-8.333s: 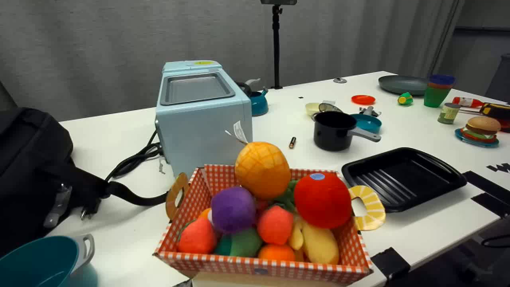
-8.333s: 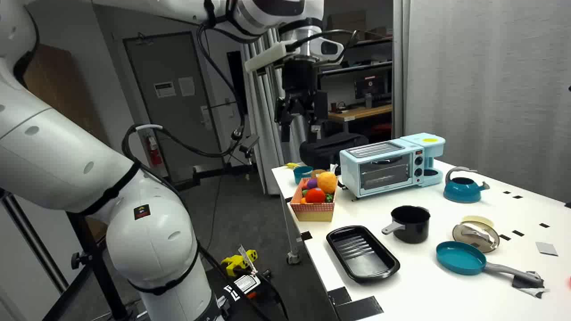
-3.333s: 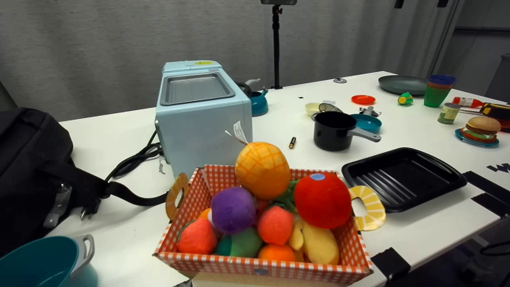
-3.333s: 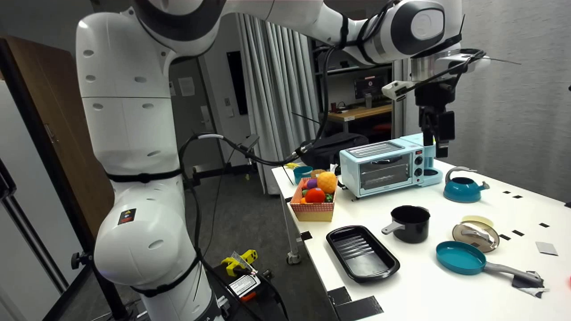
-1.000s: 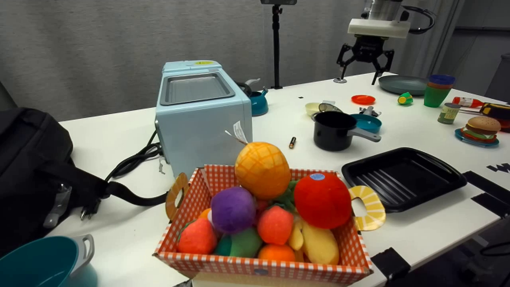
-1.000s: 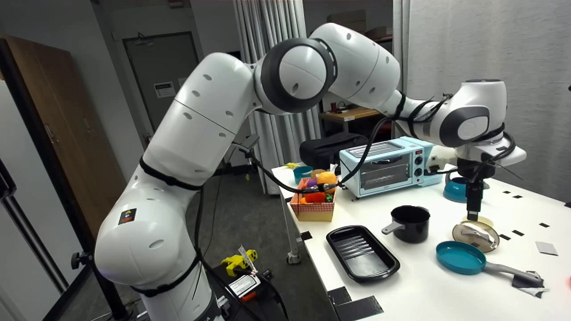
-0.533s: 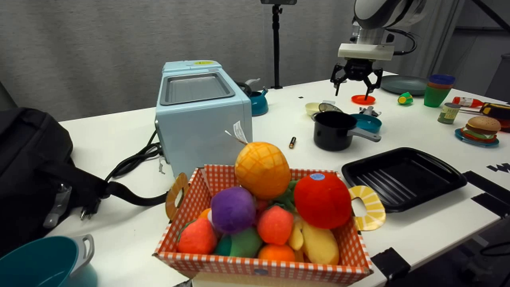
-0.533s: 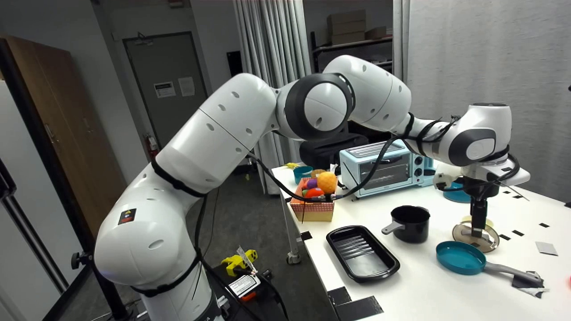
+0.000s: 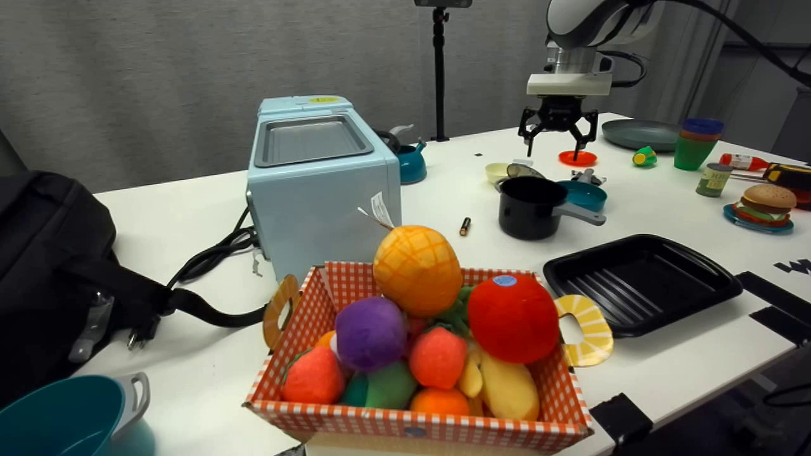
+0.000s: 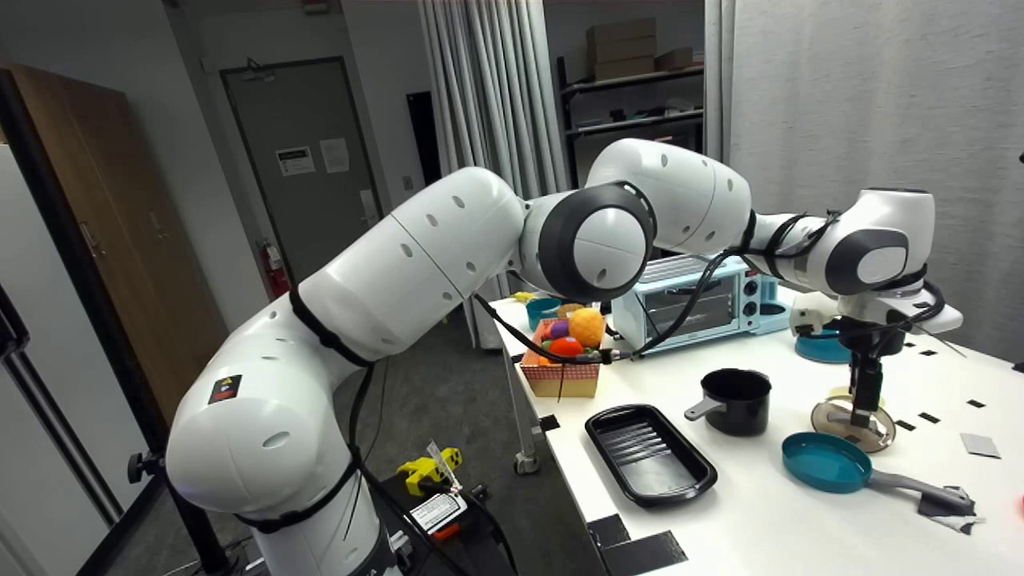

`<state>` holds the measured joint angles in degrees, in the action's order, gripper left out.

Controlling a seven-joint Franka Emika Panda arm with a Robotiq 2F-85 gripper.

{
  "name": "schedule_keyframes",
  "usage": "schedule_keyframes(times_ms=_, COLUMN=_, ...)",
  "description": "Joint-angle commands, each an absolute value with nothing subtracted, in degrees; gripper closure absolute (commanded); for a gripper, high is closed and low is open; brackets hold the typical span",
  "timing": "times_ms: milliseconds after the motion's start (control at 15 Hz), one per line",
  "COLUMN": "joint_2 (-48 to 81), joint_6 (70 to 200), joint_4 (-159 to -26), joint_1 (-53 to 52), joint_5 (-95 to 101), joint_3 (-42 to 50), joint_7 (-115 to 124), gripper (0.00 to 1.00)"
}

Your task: Put the black lid on the blue pan

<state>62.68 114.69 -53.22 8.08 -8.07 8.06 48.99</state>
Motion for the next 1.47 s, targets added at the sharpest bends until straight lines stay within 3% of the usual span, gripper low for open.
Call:
schedule_keyframes(times_ms=0, joint_2=68.18, joint_6=111.50, joint_4=-44.46, joint_1=8.75, joint_5=-7.73, joint_3=8.05, joint_7=50.14, gripper=0.00)
schedule_keyframes(times_ms=533, joint_2=72.01, joint_6=113.00, joint_4=-41.55, joint_1=7.90, joint_5=-8.01, joint_3=7.65, joint_7=49.70, gripper=0.00)
schedule_keyframes(times_ms=600, joint_2=72.38, joint_6=113.02, joint_4=-41.27, joint_1=7.78, joint_5=-7.96, joint_3=7.72, joint_7=49.77, gripper=0.05)
schedule_keyframes(times_ms=733, joint_2=72.97, joint_6=113.07, joint_4=-40.54, joint_1=7.72, joint_5=-8.04, joint_3=7.76, joint_7=49.89, gripper=0.29)
schedule_keyframes(times_ms=800, joint_2=73.18, joint_6=113.09, joint_4=-40.30, joint_1=7.74, joint_5=-8.06, joint_3=7.79, joint_7=49.92, gripper=0.31)
schedule_keyframes(times_ms=1400, joint_2=74.17, joint_6=112.60, joint_4=-38.56, joint_1=8.77, joint_5=-8.39, joint_3=7.81, joint_7=49.97, gripper=0.99)
